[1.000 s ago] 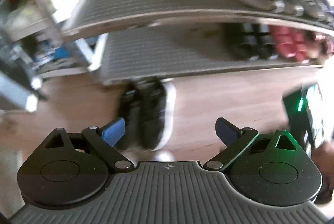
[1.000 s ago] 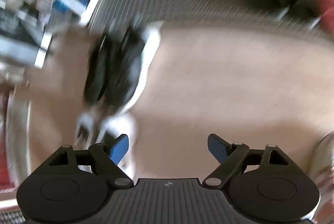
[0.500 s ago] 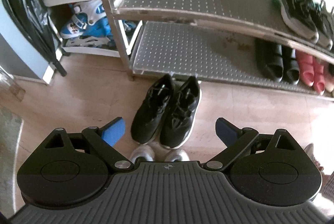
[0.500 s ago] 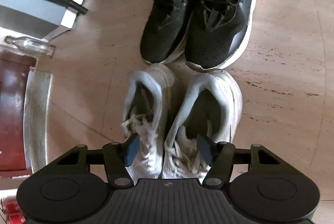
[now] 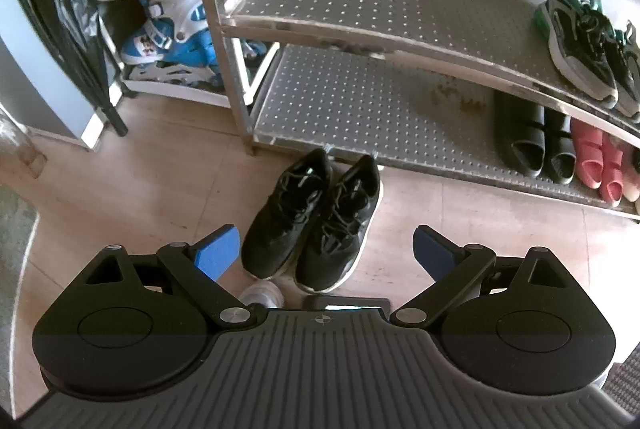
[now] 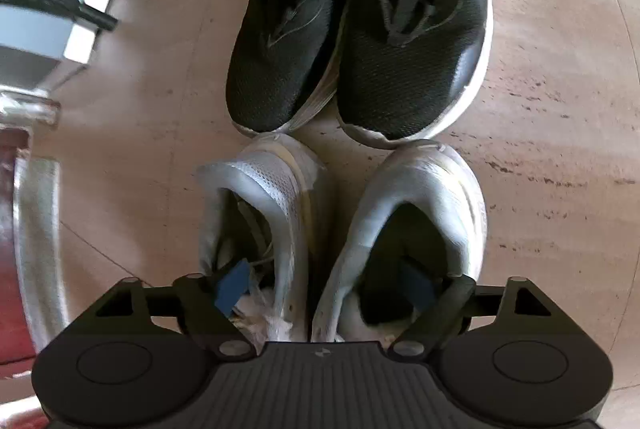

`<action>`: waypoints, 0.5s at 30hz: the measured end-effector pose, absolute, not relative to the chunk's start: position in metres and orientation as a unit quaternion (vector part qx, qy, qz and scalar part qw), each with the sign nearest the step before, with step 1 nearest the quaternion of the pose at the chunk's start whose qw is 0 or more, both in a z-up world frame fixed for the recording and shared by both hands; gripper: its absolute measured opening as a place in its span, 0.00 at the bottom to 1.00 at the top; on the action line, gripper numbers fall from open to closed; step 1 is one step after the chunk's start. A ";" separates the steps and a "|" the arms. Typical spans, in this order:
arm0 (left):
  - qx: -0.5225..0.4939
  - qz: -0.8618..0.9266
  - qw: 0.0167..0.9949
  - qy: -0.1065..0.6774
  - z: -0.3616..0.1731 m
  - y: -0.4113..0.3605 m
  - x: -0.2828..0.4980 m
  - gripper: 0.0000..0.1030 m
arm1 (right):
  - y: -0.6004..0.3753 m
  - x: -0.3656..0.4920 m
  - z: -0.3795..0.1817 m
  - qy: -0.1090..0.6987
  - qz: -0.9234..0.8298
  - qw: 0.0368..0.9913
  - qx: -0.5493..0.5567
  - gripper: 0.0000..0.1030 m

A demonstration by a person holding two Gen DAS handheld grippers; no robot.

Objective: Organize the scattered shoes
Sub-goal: 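Reach the right tool to the white sneaker pair and grasp both heels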

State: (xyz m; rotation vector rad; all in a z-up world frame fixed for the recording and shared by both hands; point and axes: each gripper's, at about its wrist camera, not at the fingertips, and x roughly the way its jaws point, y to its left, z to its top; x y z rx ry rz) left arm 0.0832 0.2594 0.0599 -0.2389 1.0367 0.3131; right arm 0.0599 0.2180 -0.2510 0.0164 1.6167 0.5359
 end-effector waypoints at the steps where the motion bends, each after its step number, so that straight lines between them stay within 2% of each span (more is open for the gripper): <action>1: -0.114 0.150 0.850 0.491 0.060 0.259 0.083 0.94 | 0.222 0.059 -0.254 0.714 0.232 0.660 -0.002 0.87; 4: -0.110 0.154 0.851 0.490 0.061 0.257 0.085 0.94 | 0.230 0.056 -0.261 0.711 0.225 0.666 -0.023 0.88; 9: -0.102 0.161 0.852 0.488 0.062 0.253 0.087 0.94 | 0.243 0.041 -0.267 0.680 0.262 0.680 -0.088 0.97; 11: -0.102 0.159 0.854 0.485 0.063 0.251 0.088 0.94 | 0.240 0.036 -0.266 0.663 0.276 0.689 -0.098 0.92; 12: -0.102 0.157 0.855 0.484 0.063 0.249 0.089 0.94 | 0.236 0.034 -0.263 0.651 0.279 0.698 -0.104 0.73; 13: -0.100 0.155 0.855 0.484 0.063 0.247 0.089 0.95 | 0.234 0.032 -0.261 0.641 0.283 0.705 -0.110 0.48; 15: -0.095 0.152 0.854 0.488 0.061 0.243 0.092 0.94 | 0.223 0.035 -0.254 0.646 0.288 0.702 -0.085 0.28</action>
